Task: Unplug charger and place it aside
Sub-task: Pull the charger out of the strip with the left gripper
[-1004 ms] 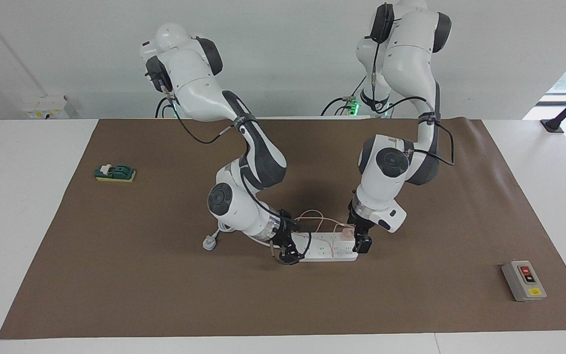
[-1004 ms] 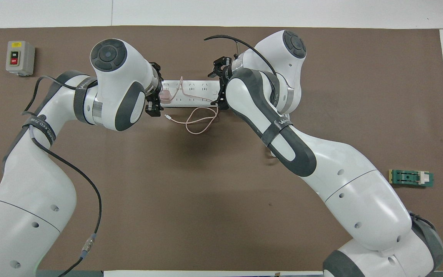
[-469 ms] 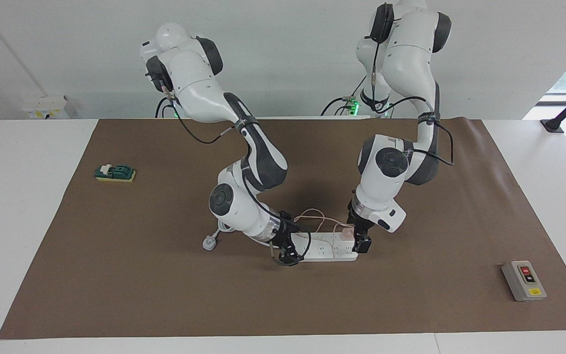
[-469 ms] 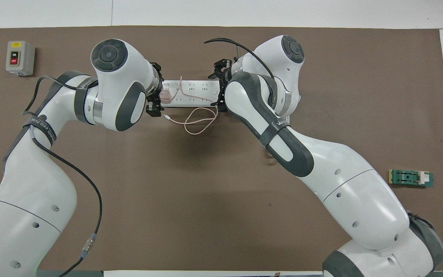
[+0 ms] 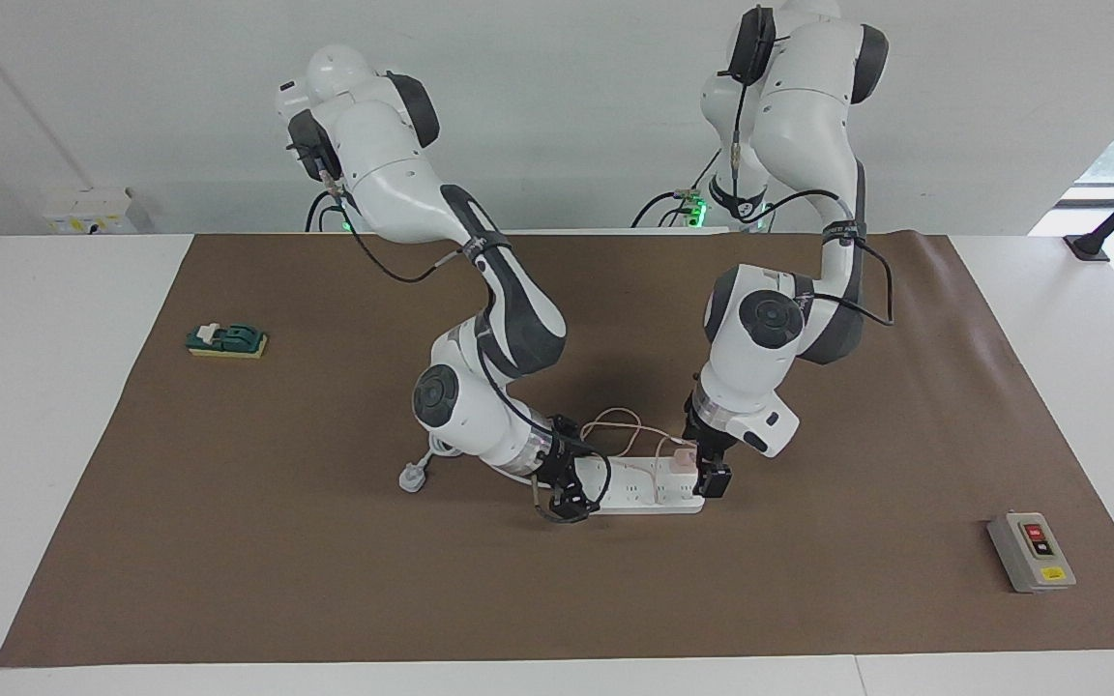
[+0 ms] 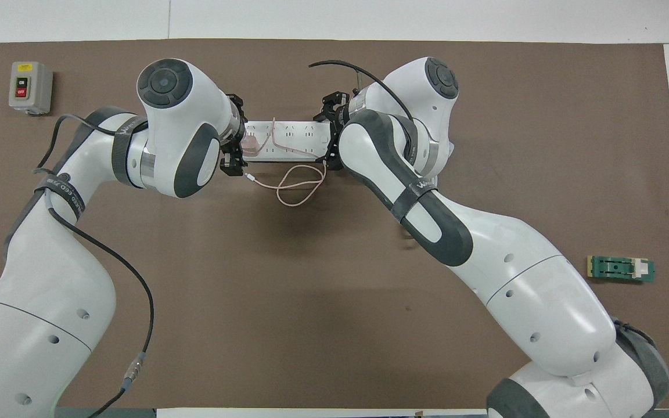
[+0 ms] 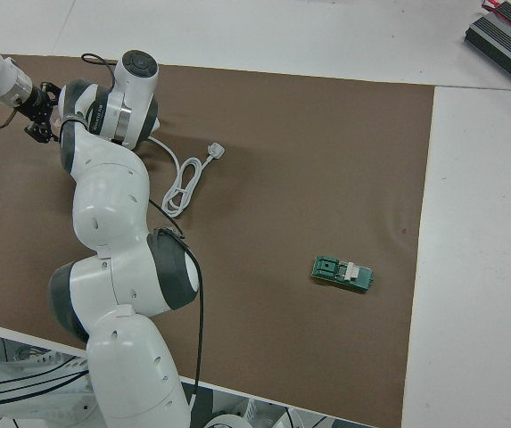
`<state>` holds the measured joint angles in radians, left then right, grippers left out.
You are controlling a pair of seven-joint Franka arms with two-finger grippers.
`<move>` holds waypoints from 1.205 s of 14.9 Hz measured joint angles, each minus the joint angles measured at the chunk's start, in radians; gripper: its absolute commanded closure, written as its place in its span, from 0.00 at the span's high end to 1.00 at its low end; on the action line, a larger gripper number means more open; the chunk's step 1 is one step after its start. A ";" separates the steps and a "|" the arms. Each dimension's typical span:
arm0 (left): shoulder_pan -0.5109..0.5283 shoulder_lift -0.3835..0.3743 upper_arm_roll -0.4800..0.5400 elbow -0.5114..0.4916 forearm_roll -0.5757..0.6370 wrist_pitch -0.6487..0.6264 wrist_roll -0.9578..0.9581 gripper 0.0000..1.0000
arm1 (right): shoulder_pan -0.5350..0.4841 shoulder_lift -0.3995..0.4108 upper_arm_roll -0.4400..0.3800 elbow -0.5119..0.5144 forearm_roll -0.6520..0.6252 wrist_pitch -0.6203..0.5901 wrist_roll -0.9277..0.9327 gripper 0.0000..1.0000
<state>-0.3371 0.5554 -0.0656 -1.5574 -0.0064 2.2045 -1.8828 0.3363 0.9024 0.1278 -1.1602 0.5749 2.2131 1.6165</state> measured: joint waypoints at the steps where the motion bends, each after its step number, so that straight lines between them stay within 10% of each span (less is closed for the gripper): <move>1: 0.000 0.000 0.000 0.000 0.000 0.001 0.000 1.00 | 0.000 0.000 0.000 -0.002 0.000 0.004 0.000 0.99; 7: 0.000 0.000 0.000 0.001 0.000 0.004 0.000 1.00 | 0.002 0.000 0.000 -0.037 0.000 0.055 0.000 0.96; 13: -0.001 0.000 -0.001 0.001 0.000 0.003 0.000 0.96 | 0.003 -0.003 0.000 -0.039 0.000 0.061 0.002 0.28; 18: -0.006 0.000 -0.001 -0.001 0.001 -0.003 0.000 0.83 | 0.006 -0.004 -0.004 -0.040 0.000 0.062 0.002 0.35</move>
<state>-0.3430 0.5554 -0.0670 -1.5588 -0.0056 2.2014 -1.8828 0.3421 0.8984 0.1242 -1.2003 0.5747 2.2754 1.6181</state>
